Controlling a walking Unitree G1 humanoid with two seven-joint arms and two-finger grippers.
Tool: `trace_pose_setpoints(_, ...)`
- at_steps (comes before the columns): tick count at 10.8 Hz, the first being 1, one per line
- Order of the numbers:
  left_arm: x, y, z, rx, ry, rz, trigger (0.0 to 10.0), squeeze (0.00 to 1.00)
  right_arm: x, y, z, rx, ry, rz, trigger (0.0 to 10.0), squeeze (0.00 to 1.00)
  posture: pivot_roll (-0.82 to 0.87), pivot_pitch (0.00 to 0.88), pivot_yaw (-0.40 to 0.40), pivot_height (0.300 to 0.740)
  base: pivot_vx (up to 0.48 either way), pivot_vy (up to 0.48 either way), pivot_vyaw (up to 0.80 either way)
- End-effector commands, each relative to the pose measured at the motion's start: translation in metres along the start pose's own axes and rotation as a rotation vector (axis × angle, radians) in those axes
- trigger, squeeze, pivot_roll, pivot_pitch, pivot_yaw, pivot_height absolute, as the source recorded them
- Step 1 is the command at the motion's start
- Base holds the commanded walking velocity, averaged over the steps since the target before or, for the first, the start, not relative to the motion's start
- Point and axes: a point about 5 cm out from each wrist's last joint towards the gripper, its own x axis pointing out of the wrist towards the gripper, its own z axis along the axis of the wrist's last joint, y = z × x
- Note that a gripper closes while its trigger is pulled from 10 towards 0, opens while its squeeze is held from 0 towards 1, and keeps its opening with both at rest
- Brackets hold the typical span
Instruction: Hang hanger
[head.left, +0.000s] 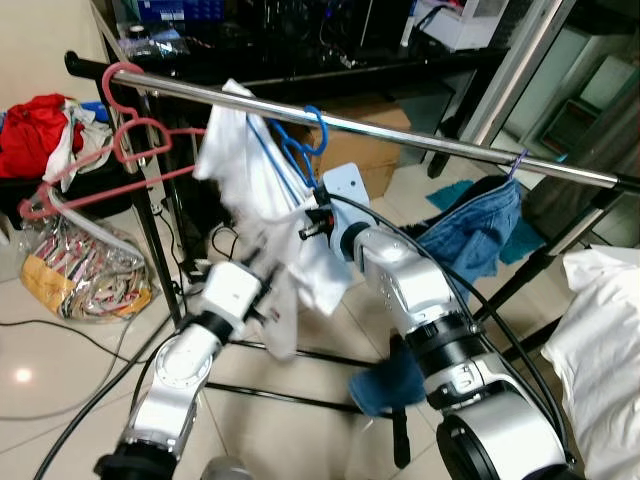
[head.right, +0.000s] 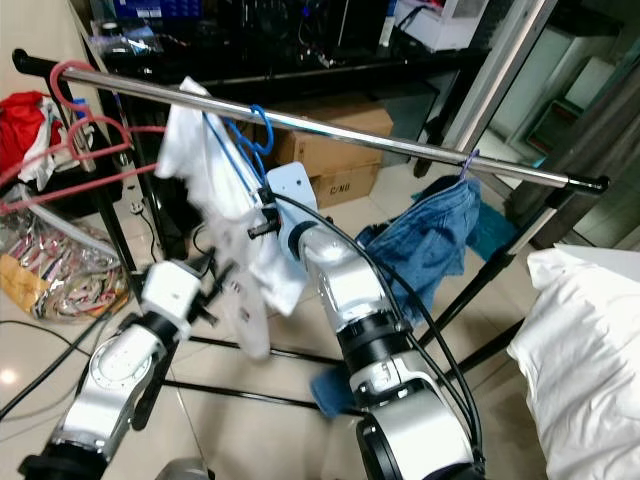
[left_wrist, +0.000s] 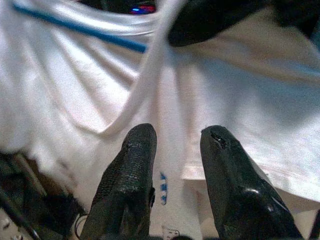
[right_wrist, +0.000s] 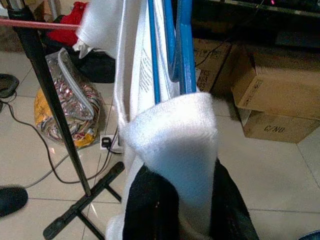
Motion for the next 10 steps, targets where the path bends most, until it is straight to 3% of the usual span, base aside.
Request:
trace_pose_setpoints(1,0.001,-0.007,0.002,0.019,0.006,-0.046,10.0,0.00,-0.002,-0.004,0.018,-0.009,-0.052,-0.015,10.0,0.00,0.33,0.004,-0.138,0.740,0.000,0.000,0.00)
trace_pose_setpoints(3,-0.003,-0.007,0.002,0.121,0.048,-0.122,10.0,0.00,-0.001,-0.001,0.023,0.027,-0.008,-0.029,10.0,0.00,0.34,0.003,-0.137,0.740,0.000,0.000,0.00)
trace_pose_setpoints(5,-0.008,-0.005,-0.001,0.135,0.074,-0.147,10.0,0.00,0.003,0.003,0.025,0.042,0.021,-0.073,10.0,0.00,0.34,0.002,-0.138,0.740,0.000,0.000,0.00)
trace_pose_setpoints(7,-0.010,-0.010,0.000,0.126,0.080,-0.157,10.0,0.00,0.004,-0.006,0.033,0.166,-0.009,-0.148,10.0,0.00,0.35,0.006,-0.145,0.740,0.000,0.000,0.00)
trace_pose_setpoints(10,-0.010,-0.017,0.002,0.117,0.080,-0.181,10.0,0.00,0.006,-0.025,0.023,0.168,0.097,-0.336,10.0,0.00,0.35,0.006,-0.149,0.740,0.000,0.000,0.00)
